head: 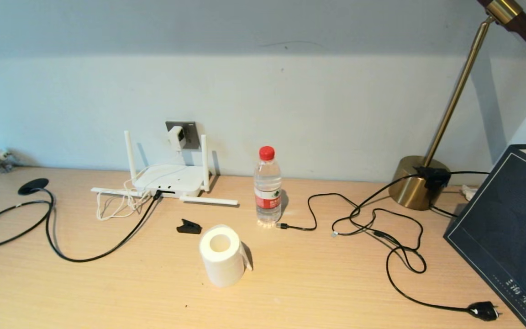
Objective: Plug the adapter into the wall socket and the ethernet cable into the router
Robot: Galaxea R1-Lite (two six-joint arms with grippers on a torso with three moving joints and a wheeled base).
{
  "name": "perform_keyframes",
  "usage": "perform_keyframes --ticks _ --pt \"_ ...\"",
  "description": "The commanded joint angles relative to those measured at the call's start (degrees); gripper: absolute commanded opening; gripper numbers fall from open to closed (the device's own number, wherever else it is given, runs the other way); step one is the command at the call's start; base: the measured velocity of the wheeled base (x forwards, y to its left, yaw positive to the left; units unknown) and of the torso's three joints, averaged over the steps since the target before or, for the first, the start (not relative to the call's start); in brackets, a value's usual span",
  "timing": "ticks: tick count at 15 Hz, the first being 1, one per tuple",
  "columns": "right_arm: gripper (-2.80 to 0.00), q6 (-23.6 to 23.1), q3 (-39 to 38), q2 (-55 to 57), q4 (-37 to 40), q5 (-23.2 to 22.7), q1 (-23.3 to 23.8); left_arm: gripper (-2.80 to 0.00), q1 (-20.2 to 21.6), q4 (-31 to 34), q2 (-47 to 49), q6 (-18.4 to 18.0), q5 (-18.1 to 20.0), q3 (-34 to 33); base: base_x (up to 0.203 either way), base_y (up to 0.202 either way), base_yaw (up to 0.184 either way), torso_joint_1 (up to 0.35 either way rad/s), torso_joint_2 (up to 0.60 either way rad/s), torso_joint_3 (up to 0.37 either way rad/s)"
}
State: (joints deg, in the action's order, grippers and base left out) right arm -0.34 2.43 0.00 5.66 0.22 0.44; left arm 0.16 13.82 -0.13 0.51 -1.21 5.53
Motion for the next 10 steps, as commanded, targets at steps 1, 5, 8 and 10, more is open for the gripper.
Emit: perform_keyframes --ticks 1,5,8,10 --pt "-2.8 0.34 -0.14 0.09 -0.21 -0.04 0.0 -2.8 0.02 0.06 0.13 0.02 -0.02 0.0 0.0 0.0 0.0 0.0 0.0 0.0" --pt "-2.8 0.34 -0.14 0.09 -0.21 -0.04 0.0 -2.8 0.02 0.06 0.13 0.02 -0.02 0.0 0.0 0.0 0.0 0.0 0.0 0.0" --pt "-2.8 0.34 -0.14 0.09 -0.21 -0.13 0.0 -2.8 0.02 0.06 0.13 0.02 -0.02 0.0 0.0 0.0 0.0 0.0 0.0 0.0" --pt "-2.8 0.08 0.03 0.09 0.05 0.13 0.0 -2.8 0.02 0.06 0.13 0.02 -0.02 0.0 0.0 0.0 0.0 0.0 0.0 0.0"
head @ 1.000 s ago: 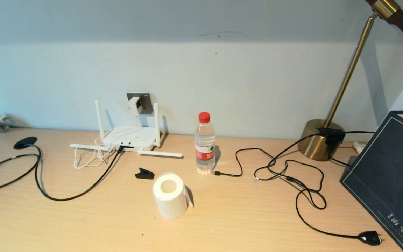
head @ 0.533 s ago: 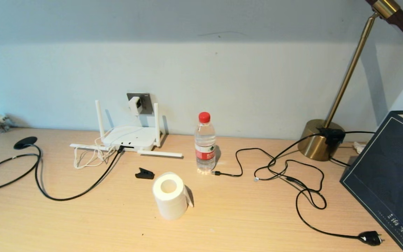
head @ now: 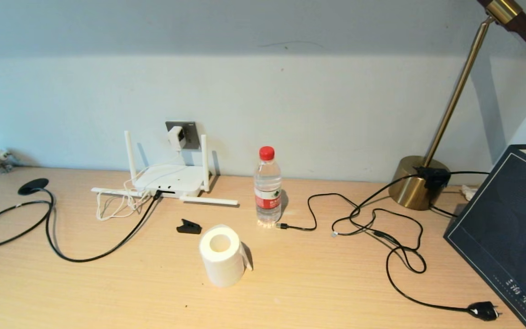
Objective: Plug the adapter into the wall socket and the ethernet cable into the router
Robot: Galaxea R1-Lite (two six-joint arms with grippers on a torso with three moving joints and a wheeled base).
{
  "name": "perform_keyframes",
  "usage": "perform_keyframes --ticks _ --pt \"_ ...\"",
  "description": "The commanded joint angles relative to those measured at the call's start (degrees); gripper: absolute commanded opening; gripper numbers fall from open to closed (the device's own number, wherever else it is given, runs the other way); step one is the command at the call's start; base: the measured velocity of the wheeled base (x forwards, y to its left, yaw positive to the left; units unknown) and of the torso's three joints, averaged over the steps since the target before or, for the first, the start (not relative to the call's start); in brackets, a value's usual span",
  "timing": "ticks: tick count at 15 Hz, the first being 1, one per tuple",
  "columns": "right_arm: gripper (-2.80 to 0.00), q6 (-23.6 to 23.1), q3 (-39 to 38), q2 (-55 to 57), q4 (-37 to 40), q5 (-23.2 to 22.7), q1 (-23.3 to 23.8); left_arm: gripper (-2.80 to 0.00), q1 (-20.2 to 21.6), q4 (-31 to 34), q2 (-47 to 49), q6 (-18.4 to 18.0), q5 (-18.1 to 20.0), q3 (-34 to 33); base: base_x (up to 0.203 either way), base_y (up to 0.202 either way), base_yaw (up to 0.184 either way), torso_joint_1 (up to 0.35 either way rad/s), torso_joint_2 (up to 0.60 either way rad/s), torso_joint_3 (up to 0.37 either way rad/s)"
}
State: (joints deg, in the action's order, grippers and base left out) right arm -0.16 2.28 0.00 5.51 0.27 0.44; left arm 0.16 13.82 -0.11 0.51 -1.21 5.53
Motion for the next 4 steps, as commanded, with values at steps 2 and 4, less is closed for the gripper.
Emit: perform_keyframes --ticks 2,4 --pt "-2.8 -0.02 0.11 0.09 0.16 0.08 0.0 -2.8 0.02 0.06 0.11 0.02 -0.02 0.0 0.0 0.0 0.0 0.0 0.0 0.0" --pt "-2.8 -0.02 0.09 0.09 0.11 0.07 0.0 -2.8 0.02 0.06 0.11 0.02 -0.02 0.0 0.0 0.0 0.0 0.0 0.0 0.0"
